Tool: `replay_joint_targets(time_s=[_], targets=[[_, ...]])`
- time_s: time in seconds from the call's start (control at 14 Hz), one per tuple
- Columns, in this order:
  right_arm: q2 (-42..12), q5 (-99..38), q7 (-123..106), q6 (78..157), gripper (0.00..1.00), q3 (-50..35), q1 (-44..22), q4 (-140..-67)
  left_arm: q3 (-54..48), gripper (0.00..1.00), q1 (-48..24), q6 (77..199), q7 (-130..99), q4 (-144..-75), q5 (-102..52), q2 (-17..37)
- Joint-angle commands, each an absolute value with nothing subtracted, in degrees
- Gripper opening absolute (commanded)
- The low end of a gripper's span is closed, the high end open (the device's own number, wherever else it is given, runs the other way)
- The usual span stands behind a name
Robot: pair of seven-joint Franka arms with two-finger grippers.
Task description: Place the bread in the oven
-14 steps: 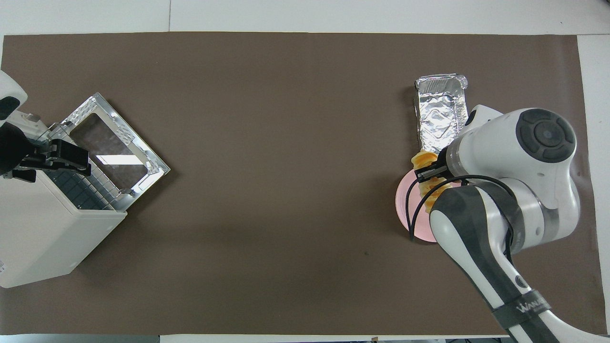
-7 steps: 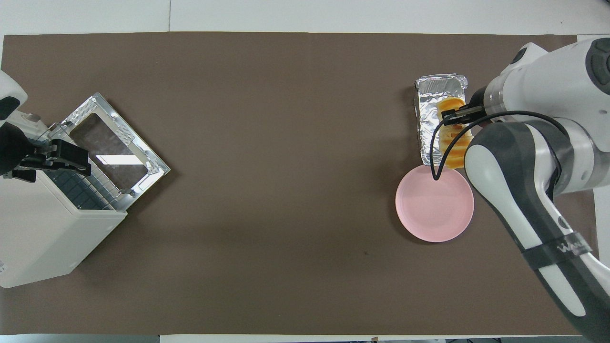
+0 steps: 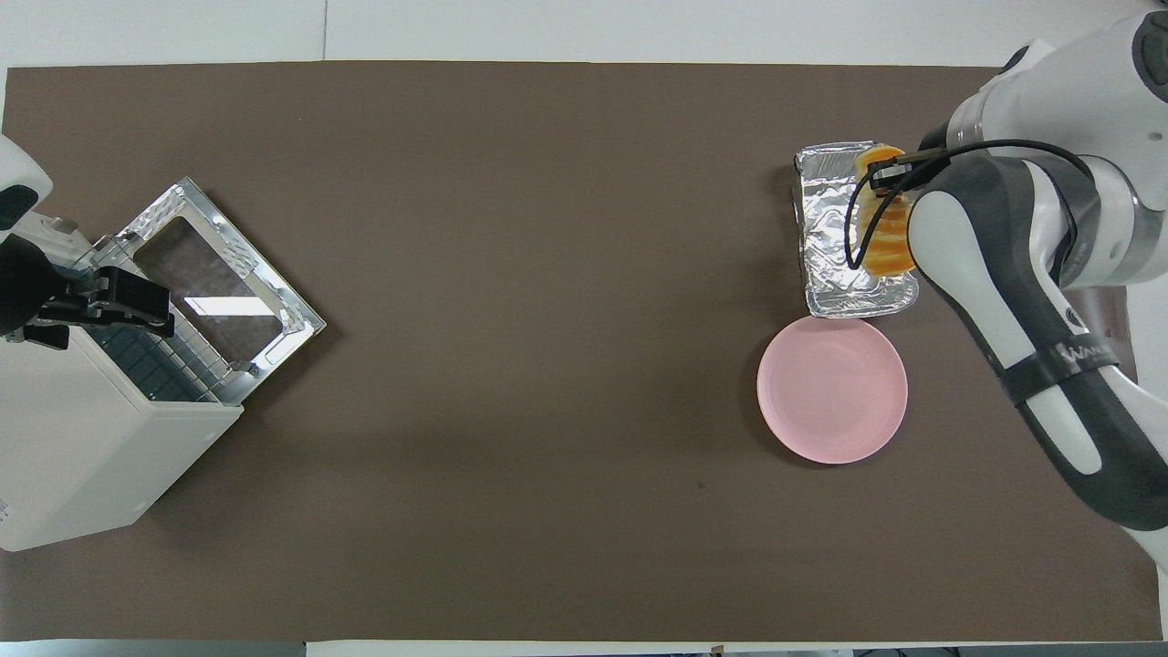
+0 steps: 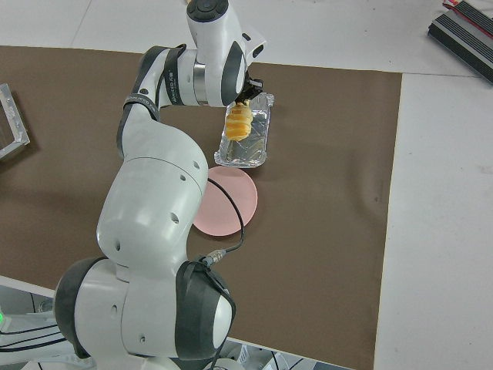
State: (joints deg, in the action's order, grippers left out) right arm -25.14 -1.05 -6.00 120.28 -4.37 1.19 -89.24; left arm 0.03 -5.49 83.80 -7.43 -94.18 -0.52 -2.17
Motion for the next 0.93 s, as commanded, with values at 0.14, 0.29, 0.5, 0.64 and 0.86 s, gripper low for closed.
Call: replay_joint_targets(time_s=[0.14, 0.29, 0.5, 0.64, 0.86], targets=[[-29.7, -0.6, -8.7, 127.7, 0.0, -4.8, 1.5, -88.7, -0.2, 1.0, -4.8, 84.1, -7.3, -95.9, -1.2, -3.8], [-30.2, -0.7, -9.1, 131.3, 0.0, -4.8, 1.1, -91.2, -0.2, 1.0, -4.8, 84.1, -7.3, -95.9, -1.2, -3.8], [-30.3, -0.7, -8.8, 131.9, 0.0, -4.8, 0.6, -93.5, -0.2, 1.0, -4.9, 84.1, -7.2, -95.9, -1.3, -3.8], [-29.7, -0.8, -8.6, 132.0, 0.3, -4.8, 0.7, -95.5, -0.2, 1.0, -4.9, 84.1, -7.3, -95.9, -1.2, -3.8], [-29.3, -0.8, -8.4, 131.0, 1.0, -4.8, 1.1, -95.6, -0.2, 1.0, -4.8, 84.1, -7.3, -95.9, -1.2, -3.8]])
